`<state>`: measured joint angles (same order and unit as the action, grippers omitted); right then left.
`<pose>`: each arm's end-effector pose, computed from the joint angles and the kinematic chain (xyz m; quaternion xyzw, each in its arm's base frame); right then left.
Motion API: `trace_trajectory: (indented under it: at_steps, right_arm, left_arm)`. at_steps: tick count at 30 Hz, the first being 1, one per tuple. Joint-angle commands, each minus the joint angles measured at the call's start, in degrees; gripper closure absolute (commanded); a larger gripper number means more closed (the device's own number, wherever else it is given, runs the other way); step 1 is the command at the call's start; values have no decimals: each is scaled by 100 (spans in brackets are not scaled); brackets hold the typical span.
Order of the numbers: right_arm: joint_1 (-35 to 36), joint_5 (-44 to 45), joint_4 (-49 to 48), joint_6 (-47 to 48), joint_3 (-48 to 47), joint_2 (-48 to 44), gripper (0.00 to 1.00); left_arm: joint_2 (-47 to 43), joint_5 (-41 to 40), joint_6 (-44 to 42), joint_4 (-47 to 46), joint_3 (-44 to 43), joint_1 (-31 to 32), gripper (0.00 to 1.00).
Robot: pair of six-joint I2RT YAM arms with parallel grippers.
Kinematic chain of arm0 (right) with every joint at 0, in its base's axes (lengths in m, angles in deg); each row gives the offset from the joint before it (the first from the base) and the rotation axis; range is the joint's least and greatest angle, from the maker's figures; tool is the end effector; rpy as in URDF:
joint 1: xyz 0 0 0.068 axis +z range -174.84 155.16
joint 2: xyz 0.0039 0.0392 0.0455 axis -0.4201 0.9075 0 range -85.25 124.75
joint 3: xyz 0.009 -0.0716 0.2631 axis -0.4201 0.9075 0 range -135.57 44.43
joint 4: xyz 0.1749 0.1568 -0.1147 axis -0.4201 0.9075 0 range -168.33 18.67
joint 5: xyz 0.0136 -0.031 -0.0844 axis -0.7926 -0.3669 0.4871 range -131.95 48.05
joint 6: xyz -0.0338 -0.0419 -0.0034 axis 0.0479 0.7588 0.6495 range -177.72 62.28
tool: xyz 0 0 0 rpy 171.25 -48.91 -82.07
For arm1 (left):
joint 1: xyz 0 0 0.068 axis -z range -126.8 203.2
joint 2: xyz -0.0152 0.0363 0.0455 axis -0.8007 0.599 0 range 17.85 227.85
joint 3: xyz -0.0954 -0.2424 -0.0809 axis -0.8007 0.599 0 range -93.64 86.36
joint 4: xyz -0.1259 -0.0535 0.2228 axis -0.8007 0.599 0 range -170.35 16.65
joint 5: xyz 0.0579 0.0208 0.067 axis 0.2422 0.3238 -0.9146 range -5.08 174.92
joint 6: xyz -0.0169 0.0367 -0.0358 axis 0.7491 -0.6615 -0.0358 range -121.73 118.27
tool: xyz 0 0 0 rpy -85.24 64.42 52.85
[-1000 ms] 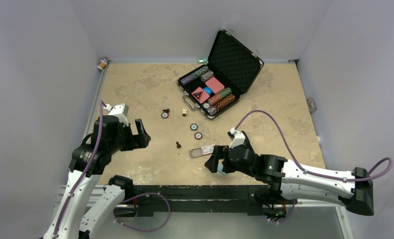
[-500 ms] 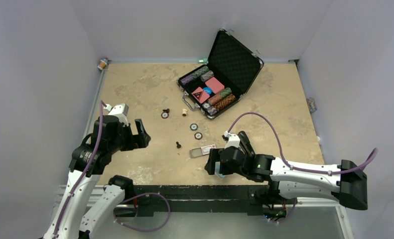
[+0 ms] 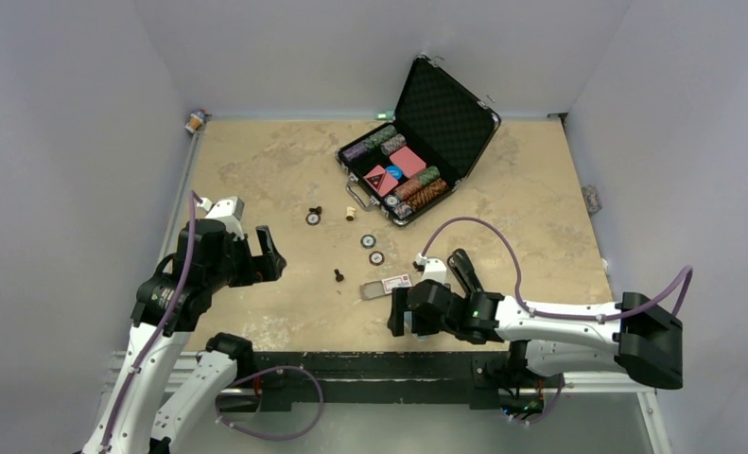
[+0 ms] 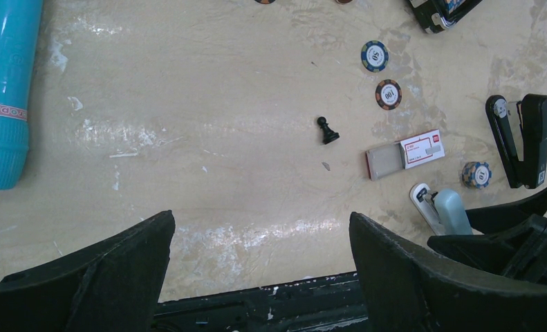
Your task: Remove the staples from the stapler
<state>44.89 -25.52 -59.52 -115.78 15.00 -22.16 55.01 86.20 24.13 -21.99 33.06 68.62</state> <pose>0.0798 0.1875 0.1773 -0.0495 0.9369 0.2264 0.2616 0.1054 -0.0299 0.3249 -0.0787 0.9109 -0.1523 0.3753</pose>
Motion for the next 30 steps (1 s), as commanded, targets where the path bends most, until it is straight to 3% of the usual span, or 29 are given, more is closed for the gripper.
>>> trace_trajectory:
  at_steps: [1,6,11,21,25,30]
  right_arm:
    - [20,6,-69,-1,-168,65,6]
    - [31,-92,-55,-30,-122,18,16]
    - [31,-231,-61,-135,11,-46,32]
    - [114,-221,120,-442,101,282,33]
    - [275,-109,400,-604,-133,573,41]
    - [570,168,746,-896,-490,1073,42]
  left_arm:
    - [-17,43,-118,-104,-175,-39,0]
    - [-17,39,-117,-98,-177,-39,0]
    - [-17,39,-117,-106,-187,-39,0]
    - [-8,27,-117,-94,-182,-39,0]
    - [-7,22,-109,-92,-181,-39,0]
    - [-8,12,-108,-97,-182,-37,0]
